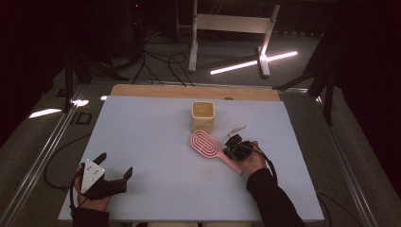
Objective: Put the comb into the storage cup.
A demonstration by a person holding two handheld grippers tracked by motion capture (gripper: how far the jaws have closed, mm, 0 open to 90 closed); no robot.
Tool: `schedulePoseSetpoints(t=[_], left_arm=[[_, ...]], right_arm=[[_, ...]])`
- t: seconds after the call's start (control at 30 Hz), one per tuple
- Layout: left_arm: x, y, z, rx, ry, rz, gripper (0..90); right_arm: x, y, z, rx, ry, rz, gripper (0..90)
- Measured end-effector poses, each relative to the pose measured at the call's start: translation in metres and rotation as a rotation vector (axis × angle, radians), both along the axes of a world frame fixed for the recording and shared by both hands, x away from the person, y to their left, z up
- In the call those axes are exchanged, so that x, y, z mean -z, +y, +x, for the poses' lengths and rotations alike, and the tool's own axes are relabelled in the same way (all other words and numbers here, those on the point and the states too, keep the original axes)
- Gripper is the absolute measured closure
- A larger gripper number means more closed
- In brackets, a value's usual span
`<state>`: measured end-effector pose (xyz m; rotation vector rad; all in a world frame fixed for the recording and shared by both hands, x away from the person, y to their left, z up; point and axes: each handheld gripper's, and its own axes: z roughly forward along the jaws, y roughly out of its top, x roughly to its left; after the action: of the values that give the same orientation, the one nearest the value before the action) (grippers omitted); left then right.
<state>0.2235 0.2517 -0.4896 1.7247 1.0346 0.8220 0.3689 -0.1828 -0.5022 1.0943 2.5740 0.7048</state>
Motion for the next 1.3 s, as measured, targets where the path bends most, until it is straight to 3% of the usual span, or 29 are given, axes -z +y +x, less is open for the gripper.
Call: schedulePoseSetpoints(t=[0.3,0.73,1.3], left_arm=[[0.0,0.001,0.0,-0.002,-0.001,-0.001,0.2],[0.0,0.001,0.0,-0.003,-0.003,-0.003,0.2],[0.0,0.0,0.0,-0.005,-0.003,-0.004,0.2]], right_arm=[[-0.003,-0.001,-0.001,0.013,-0.033,0.025,81.5],[-0.017,-0.011,-0.007,0.068,-0.121,0.08,63.6],[-0.044,-0.058,-0.046,0.134,-0.268,0.276,40.1]])
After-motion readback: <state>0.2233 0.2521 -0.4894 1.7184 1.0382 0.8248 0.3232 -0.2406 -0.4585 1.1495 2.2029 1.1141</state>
